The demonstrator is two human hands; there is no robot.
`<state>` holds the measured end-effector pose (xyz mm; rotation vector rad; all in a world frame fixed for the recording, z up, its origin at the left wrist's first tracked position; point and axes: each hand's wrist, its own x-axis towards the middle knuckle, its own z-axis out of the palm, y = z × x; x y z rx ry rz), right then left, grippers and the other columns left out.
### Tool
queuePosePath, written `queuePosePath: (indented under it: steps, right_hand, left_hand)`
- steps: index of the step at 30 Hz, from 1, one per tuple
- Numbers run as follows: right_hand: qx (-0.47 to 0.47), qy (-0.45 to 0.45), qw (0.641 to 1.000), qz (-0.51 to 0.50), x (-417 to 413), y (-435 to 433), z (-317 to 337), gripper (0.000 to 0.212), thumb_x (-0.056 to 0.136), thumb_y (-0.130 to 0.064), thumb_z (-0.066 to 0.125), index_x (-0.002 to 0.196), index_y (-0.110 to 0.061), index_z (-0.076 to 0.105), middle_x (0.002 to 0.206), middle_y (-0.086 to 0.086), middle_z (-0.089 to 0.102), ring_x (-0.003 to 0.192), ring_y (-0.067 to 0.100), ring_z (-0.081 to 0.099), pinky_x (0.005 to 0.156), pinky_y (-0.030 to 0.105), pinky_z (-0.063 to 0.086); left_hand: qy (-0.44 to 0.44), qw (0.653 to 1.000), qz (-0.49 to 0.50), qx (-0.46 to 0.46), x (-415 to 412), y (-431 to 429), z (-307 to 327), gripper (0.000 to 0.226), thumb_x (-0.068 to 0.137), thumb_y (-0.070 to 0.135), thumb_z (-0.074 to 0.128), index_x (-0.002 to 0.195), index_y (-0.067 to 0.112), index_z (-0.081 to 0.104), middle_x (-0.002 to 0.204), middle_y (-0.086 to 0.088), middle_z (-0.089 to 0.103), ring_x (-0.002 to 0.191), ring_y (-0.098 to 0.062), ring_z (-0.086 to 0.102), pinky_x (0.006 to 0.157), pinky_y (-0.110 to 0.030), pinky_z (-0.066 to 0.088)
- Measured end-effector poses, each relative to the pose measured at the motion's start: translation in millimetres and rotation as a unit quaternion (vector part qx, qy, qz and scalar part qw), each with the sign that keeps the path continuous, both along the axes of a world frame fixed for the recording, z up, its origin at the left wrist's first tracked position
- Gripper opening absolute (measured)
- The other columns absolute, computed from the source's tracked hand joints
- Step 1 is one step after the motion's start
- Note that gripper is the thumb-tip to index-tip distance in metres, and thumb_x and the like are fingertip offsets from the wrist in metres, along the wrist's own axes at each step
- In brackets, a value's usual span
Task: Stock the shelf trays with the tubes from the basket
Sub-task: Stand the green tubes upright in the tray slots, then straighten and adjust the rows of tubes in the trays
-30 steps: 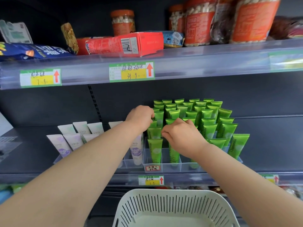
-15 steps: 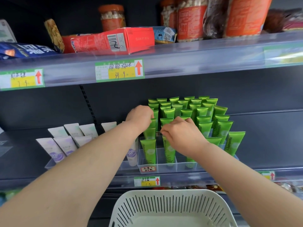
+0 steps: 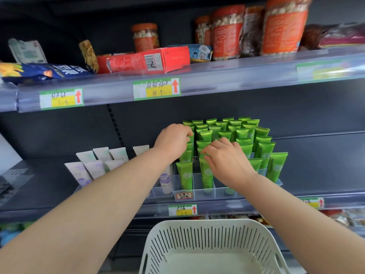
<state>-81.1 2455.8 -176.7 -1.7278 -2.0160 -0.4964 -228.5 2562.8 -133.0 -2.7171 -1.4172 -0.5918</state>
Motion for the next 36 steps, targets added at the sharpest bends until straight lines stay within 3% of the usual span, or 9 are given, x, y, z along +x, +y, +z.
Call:
queuePosePath:
  steps: [4,11,19,25,32,36]
  right_hand:
    - [-0.023,-0.023,0.999,-0.019,3,-21,-6,0.022,0.096,-0.027,0.048,0.104,-0.02,0.067,0.098,-0.001,0.065,0.097,0.026,0.053,0.072,0.037,0.042]
    - [-0.051,-0.058,0.996,-0.048,11,-60,-33,0.013,0.09,-0.023,0.059,0.095,-0.021,0.069,0.086,-0.002,0.066,0.087,0.026,0.055,0.065,0.035,0.038]
    - [-0.152,-0.069,0.98,-0.106,28,-87,-65,0.03,0.096,-0.027,0.043,0.124,-0.023,0.052,0.117,-0.004,0.056,0.111,0.023,0.047,0.084,0.036,0.039]
    - [-0.181,-0.053,0.973,-0.134,38,-91,-78,0.053,0.099,-0.037,0.038,0.147,-0.02,0.026,0.143,-0.002,0.038,0.131,0.021,0.036,0.101,0.038,0.034]
    - [-0.203,-0.039,0.969,-0.138,43,-88,-88,0.059,0.099,-0.039,0.037,0.15,-0.017,0.018,0.149,-0.001,0.031,0.135,0.021,0.032,0.103,0.037,0.034]
    - [-0.195,-0.049,0.969,-0.141,44,-86,-94,0.057,0.098,-0.041,0.038,0.148,-0.017,0.023,0.145,0.0,0.035,0.132,0.022,0.035,0.1,0.037,0.036]
  left_hand:
    - [0.005,1.0,-0.013,0.025,-3,-32,-1,0.031,0.099,0.015,0.048,0.125,0.023,0.063,0.125,-0.002,0.062,0.115,-0.023,0.054,0.089,-0.037,0.047]
    - [0.011,0.999,-0.037,0.001,-12,-88,-22,0.03,0.1,0.018,0.048,0.127,0.022,0.061,0.125,-0.001,0.062,0.12,-0.022,0.05,0.092,-0.039,0.046]
    - [0.1,0.994,-0.005,-0.053,-23,-122,-74,0.041,0.097,0.023,0.053,0.137,0.02,0.048,0.133,-0.003,0.053,0.124,-0.024,0.041,0.1,-0.04,0.043]
    - [0.143,0.983,0.039,-0.11,-24,-128,-101,0.062,0.097,0.033,0.053,0.15,0.025,0.022,0.145,-0.008,0.031,0.131,-0.028,0.029,0.098,-0.04,0.04]
    - [0.147,0.98,0.056,-0.123,-20,-127,-122,0.064,0.099,0.036,0.049,0.152,0.026,0.016,0.147,-0.011,0.026,0.133,-0.03,0.026,0.105,-0.041,0.035]
    - [0.146,0.982,0.062,-0.098,-17,-126,-127,0.064,0.098,0.038,0.048,0.152,0.025,0.016,0.145,-0.012,0.028,0.131,-0.032,0.028,0.106,-0.041,0.035]
